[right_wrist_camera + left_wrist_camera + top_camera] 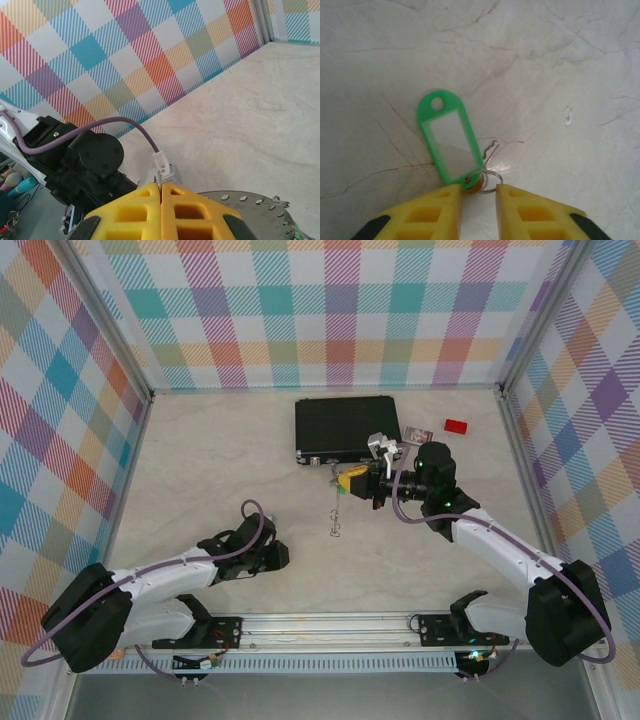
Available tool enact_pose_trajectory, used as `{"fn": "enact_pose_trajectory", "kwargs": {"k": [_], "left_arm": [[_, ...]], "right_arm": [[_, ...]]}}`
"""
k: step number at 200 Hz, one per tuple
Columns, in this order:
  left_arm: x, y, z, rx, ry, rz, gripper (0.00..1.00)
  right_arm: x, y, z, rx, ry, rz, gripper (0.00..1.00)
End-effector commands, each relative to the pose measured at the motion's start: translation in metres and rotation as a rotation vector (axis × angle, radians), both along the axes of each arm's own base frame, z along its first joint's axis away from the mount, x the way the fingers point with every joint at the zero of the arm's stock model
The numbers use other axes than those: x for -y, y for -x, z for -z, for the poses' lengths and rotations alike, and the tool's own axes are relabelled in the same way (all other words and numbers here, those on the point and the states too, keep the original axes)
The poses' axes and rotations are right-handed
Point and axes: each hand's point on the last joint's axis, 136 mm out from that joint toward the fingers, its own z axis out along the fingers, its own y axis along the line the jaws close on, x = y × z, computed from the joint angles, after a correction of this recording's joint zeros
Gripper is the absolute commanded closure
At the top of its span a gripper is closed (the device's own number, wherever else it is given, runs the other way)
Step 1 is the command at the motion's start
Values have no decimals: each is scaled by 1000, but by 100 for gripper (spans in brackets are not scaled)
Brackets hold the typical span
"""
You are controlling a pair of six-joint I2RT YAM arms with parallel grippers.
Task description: Put the keys on the keyring
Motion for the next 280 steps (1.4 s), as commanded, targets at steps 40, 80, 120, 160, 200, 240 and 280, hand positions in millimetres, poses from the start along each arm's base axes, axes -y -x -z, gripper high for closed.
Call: {"fn": "enact_pose_trajectory", "kwargs": {"k": [40, 80, 120, 160, 200, 240, 280], "left_arm": [[5, -4, -11, 17, -2, 4, 71], [3, -4, -20, 43, -18, -5, 67], [5, -8, -31, 78, -28, -1, 65], [5, -15, -29, 90, -108, 58, 63], [7, -26, -30, 117, -193, 128, 61], [13, -25, -19, 81, -232, 205, 61], [16, -20, -11, 41, -233, 246, 60]], "right_arm": [[0, 3, -11, 36, -30, -22, 100], [0, 3, -10, 35, -29, -21, 100], [0, 2, -11, 36, -31, -21, 100], [0, 3, -11, 37, -30, -23, 100], [0, 3, -11, 36, -30, -23, 100], [0, 3, -10, 33, -28, -23, 100], [0, 3, -10, 35, -28, -22, 100]]}}
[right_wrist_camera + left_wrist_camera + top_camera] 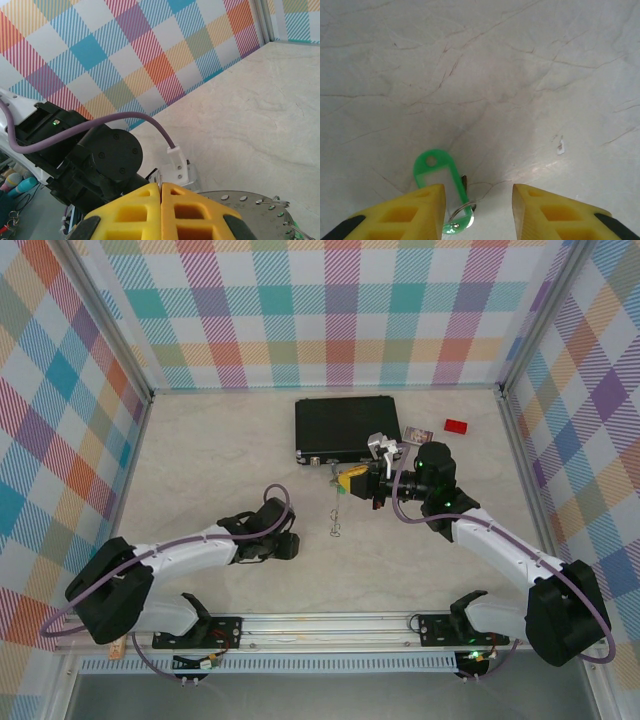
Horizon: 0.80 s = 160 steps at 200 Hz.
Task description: Put the keys on the keyring
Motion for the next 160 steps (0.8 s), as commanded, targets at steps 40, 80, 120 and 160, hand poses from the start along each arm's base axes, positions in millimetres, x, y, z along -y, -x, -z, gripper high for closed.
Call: {"fn": "enact_pose_trajectory", "kwargs": {"k": [40, 80, 120, 160], "left_arm": [[11, 15, 3, -74, 28, 98, 62], [11, 21, 3, -95, 40, 113, 64], [10, 24, 1, -102, 51, 110, 65], [7, 29, -2, -99, 69, 99, 70]], "right_arm": [[0, 3, -11, 36, -29, -22, 100], [0, 3, -11, 34, -30, -23, 100], [0, 3, -11, 33, -30, -23, 100], [-1, 3, -11, 31, -32, -24, 100]]}}
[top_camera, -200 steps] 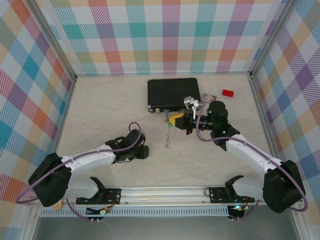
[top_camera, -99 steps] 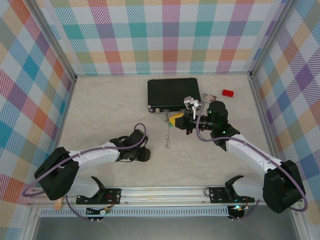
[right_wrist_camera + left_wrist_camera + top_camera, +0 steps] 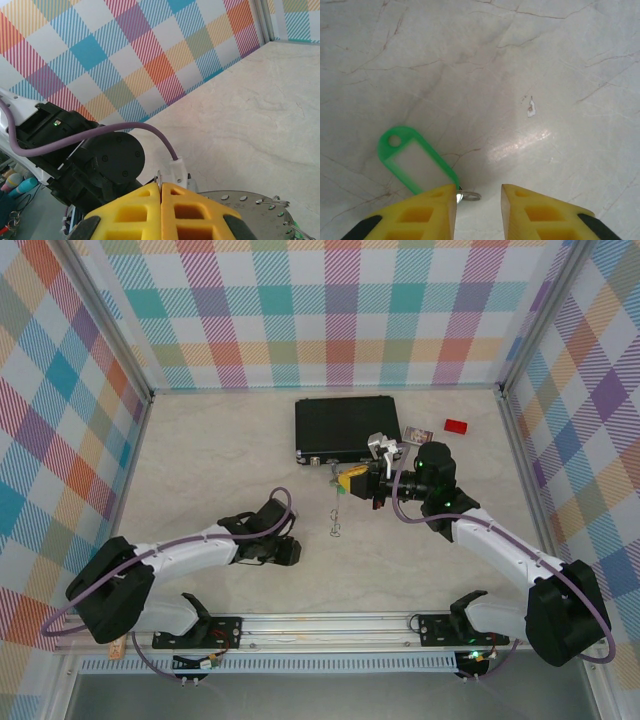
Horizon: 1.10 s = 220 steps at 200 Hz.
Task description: Put the keys on the keyring
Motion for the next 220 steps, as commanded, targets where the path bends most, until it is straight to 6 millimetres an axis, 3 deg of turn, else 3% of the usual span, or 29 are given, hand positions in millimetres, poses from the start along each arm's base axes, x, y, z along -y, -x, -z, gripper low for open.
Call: {"fn": "enact_pose_trajectory", "kwargs": {"k": [1, 34, 70, 105, 146, 220], "left_arm": [[-6, 9, -2, -20, 6, -2, 70], [-14, 6, -9, 7, -3, -62, 65], [-24, 1, -13, 16, -15, -253, 61], [-33, 2, -20, 35, -114, -361, 58], [-21, 5, -19, 57, -183, -404, 55], [-9, 3, 5, 36, -282, -383, 52]], "right_arm": [[-1, 3, -11, 38, -31, -24, 100], [-1, 2, -10, 35, -29, -24, 100], [-1, 2, -10, 35, -30, -23, 100], [-1, 2, -10, 34, -31, -21, 100], [0, 2, -11, 38, -32, -20, 100], [0, 3, -12, 41, -33, -19, 100]]}}
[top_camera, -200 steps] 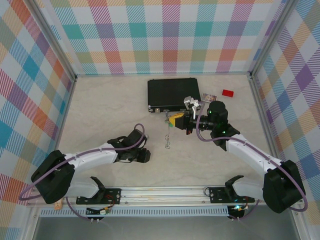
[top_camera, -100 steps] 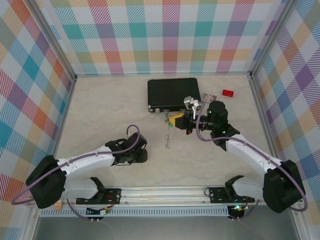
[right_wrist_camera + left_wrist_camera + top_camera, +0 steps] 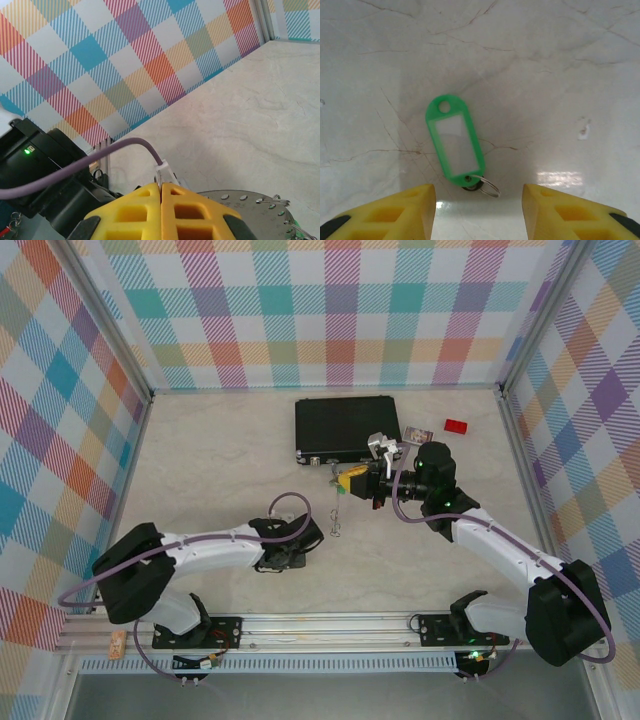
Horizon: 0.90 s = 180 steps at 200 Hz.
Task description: Put the keys on the keyring
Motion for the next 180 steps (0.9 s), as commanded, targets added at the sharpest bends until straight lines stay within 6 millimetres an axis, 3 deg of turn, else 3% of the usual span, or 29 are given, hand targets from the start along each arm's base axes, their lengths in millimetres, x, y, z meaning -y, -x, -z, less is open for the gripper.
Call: {"fn": "enact_pose_trajectory", "kwargs": {"k": [1, 62, 137, 180], "left_arm": [[-1, -2, -2, 10, -38, -10, 52], [-8, -2, 7, 2, -95, -7, 55], [-15, 0, 3, 17, -92, -15, 66], [-17, 3, 2, 14, -75, -26, 67]], "right_arm": [[0, 3, -12, 47, -33, -19, 100], [0, 3, -12, 43, -34, -23, 100], [-1, 2, -11, 39, -37, -25, 100], [-1, 3, -10, 33, -36, -29, 100]]}}
